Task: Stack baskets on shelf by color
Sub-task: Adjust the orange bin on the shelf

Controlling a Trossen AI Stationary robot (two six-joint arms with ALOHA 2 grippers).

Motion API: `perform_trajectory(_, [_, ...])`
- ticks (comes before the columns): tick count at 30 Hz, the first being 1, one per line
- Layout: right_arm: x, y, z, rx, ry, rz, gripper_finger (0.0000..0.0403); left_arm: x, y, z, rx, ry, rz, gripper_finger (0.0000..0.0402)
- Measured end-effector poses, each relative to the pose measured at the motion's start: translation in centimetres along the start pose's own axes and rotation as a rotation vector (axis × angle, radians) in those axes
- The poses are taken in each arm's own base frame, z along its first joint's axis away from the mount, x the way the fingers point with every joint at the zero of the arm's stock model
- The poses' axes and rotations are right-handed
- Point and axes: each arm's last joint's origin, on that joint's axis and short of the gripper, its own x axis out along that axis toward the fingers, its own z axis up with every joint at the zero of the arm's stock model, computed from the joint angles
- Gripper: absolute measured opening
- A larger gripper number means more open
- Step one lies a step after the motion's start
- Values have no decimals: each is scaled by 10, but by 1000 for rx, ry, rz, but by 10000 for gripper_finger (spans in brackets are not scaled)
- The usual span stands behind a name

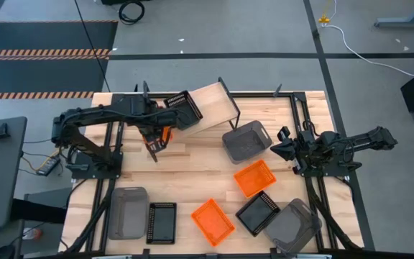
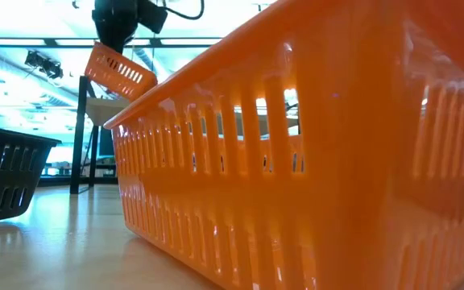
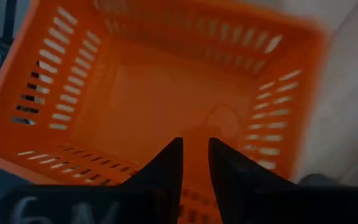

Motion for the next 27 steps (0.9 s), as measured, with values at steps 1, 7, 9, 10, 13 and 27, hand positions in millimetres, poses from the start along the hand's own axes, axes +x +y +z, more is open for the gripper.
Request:
perform_trajectory(1, [0, 0, 0, 0, 0, 1, 12, 1, 0, 0, 1, 5, 3, 82])
perform_trajectory(7, [0, 0, 0, 0, 0, 0, 12, 4, 0, 0, -11, 11, 11, 82])
perform_trajectory(9, [0, 0, 0, 0, 0, 0, 12, 4, 0, 0, -13, 9, 14, 82])
perform_trajectory(10, [0, 0, 0, 0, -1, 1, 12, 4, 0, 0, -14, 9, 17, 82])
perform_trajectory(13, [0, 0, 0, 0, -1, 0, 12, 4, 0, 0, -25, 6, 25, 79])
perform_trajectory(27, [0, 0, 0, -4, -2, -3, 12, -40, 11, 6, -71, -188, 65, 77])
